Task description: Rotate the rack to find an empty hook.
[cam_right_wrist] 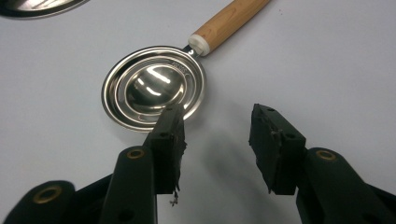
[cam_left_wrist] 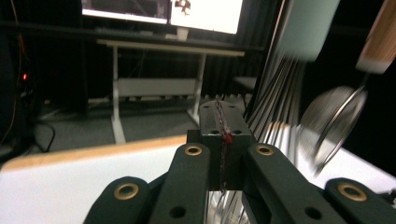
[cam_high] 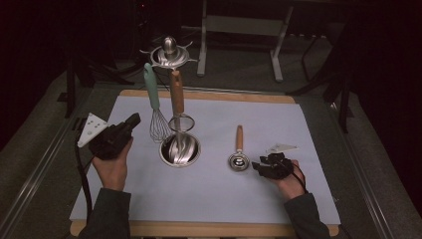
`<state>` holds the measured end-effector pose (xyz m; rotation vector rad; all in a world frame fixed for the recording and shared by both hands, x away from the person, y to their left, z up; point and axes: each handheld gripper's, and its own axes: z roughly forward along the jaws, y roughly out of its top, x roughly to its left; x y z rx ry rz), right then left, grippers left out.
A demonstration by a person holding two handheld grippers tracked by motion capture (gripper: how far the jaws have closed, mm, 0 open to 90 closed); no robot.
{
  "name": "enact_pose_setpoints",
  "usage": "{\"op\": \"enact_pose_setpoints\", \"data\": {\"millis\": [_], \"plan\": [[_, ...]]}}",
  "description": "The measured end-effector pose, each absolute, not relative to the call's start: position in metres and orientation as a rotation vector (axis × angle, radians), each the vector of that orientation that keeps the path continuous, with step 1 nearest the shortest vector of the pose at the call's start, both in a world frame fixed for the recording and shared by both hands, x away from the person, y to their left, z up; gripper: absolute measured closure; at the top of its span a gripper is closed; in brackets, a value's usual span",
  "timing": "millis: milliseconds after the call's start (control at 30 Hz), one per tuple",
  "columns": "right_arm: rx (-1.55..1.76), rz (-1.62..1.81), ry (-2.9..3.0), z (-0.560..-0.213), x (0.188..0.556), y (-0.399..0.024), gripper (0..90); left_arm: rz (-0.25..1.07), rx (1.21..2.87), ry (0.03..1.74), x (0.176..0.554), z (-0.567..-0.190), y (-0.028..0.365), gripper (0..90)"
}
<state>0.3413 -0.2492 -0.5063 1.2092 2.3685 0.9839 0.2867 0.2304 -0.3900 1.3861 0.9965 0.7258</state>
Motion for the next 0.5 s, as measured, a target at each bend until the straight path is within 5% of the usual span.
{"op": "enact_pose_setpoints", "data": {"millis": [500], "plan": [[1.256, 1.053, 2.322, -0.502, 0.337, -0.257, 53.9, 0.781, 1.277, 0.838, 0.283, -0.320, 0.221, 90.0]]}}
